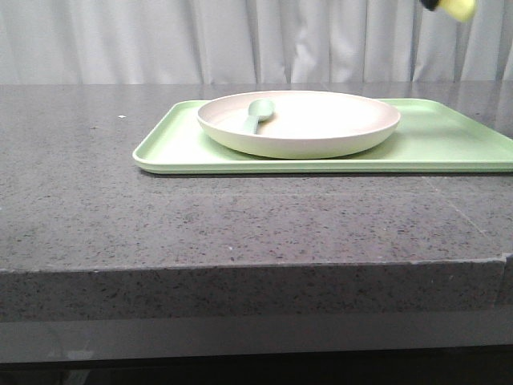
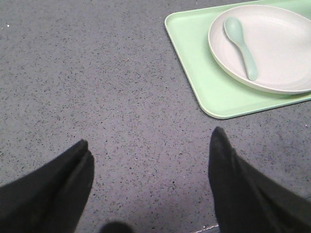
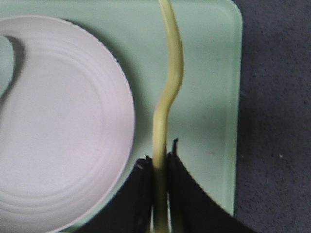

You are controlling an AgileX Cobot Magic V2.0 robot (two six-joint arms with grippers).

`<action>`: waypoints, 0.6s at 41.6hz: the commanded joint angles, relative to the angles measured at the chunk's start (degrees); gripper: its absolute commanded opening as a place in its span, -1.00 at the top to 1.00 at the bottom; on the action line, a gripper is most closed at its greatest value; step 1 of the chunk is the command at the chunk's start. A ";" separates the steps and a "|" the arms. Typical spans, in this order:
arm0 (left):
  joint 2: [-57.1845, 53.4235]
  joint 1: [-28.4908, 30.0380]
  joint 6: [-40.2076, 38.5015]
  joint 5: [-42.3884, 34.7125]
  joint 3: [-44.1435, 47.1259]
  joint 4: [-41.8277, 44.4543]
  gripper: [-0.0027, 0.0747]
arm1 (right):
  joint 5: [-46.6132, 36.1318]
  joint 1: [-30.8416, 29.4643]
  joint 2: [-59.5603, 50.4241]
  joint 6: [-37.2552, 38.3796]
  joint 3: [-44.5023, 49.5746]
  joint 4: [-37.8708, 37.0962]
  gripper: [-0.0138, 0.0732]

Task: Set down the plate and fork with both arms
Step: 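Lift the yellow fork and carry it beside the plate on the tray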

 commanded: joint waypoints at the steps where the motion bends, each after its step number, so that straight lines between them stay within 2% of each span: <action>1: 0.01 -0.41 0.04 -4.07 -1.47 0.38 -0.34 | 1.35 -1.94 -5.08 -1.30 3.31 -0.52 0.66; 14: 0.01 -0.41 0.04 -6.02 -1.47 0.38 -0.34 | -7.18 -4.64 -5.55 -3.55 13.62 1.76 0.66; 25: 0.01 -0.41 0.04 -6.51 -1.47 0.38 -0.34 | -13.20 -4.64 -3.50 -3.60 17.47 2.81 0.67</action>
